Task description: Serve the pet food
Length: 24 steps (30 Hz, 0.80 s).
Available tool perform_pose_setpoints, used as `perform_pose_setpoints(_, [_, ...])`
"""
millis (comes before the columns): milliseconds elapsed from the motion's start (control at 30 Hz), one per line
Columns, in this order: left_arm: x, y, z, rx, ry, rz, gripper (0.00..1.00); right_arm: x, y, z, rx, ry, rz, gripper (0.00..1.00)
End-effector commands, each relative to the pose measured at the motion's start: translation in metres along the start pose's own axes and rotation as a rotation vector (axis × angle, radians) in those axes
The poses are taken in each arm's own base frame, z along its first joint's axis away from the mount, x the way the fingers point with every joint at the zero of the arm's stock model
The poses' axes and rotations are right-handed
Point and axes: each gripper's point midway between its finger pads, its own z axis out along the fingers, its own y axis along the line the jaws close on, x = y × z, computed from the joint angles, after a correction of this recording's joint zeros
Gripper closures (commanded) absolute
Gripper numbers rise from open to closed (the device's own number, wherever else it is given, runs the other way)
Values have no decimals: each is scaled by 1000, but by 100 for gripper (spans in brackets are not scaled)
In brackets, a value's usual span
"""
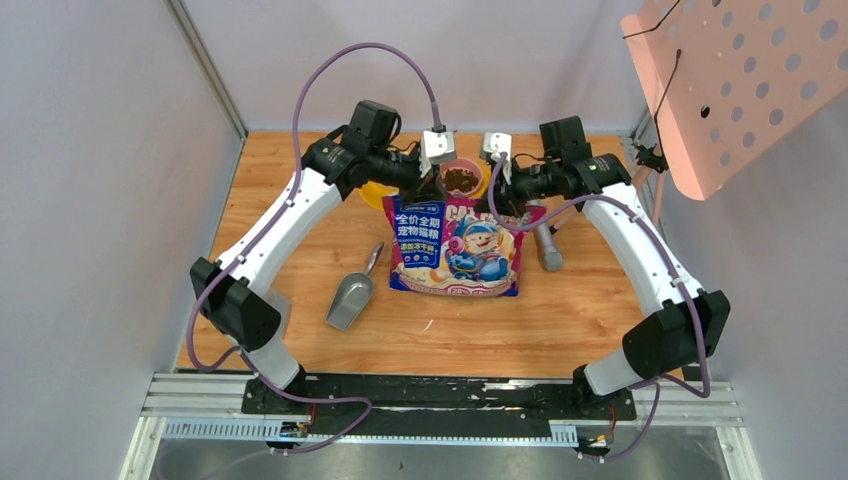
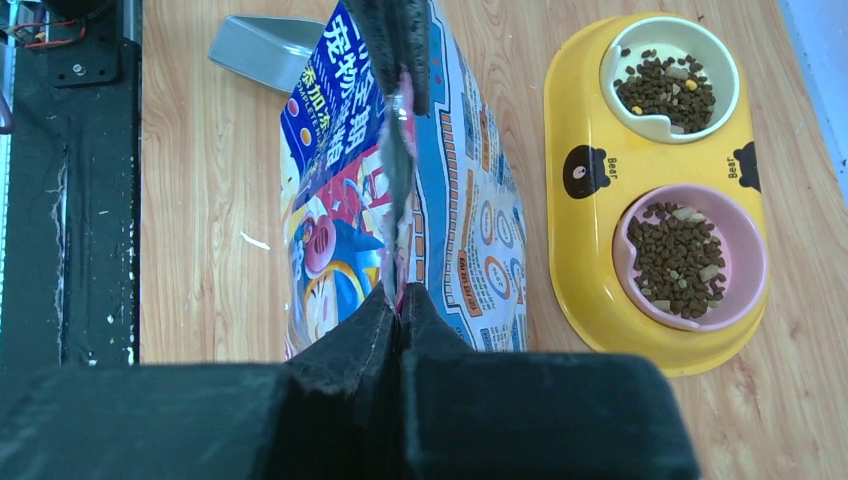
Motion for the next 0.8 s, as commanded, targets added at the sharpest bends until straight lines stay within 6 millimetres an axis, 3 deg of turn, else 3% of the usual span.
perform_pose_setpoints(0, [-21, -14, -26, -28, -68, 10, 100, 12, 17, -27, -7, 26, 11, 100])
perform_pose_setpoints(100, [-24, -22, -30, -14, -84, -12, 100, 22, 15, -30, 13, 51, -21, 96])
perform_pose_setpoints(167, [-24, -26, -34, -12, -74, -9, 100, 23, 13, -31, 22, 58, -17, 81])
perform_pose_setpoints(300, [-21, -28, -38, -12, -46, 6, 100, 22, 12, -34, 44, 59, -26, 78])
perform_pose_setpoints(367, [-20, -28, -38, -9, -44, 5, 100, 21, 13, -36, 53, 57, -30, 81])
perform_pose_setpoints(400, [-21, -28, -38, -10, -45, 4, 100, 21, 13, -36, 54, 55, -28, 91])
perform_pose_setpoints(467, [-21, -27, -37, -11, -47, 0, 100, 20, 14, -37, 55, 53, -30, 100])
perform_pose_setpoints(567, [-21, -25, -36, -15, -51, -3, 100, 20, 13, -37, 53, 50, -24, 100])
perform_pose_setpoints(600, [-24, -24, -34, -16, -65, 6, 96, 19, 14, -36, 48, 45, -21, 100])
perform_pose_setpoints(700, [-28, -25, -27, -9, -80, 23, 69, 13, 14, -35, 37, 21, -13, 100])
perform_pose_setpoints(767, [-30, -25, -20, 2, -75, 50, 65, 7, 12, -35, 38, 4, -10, 100])
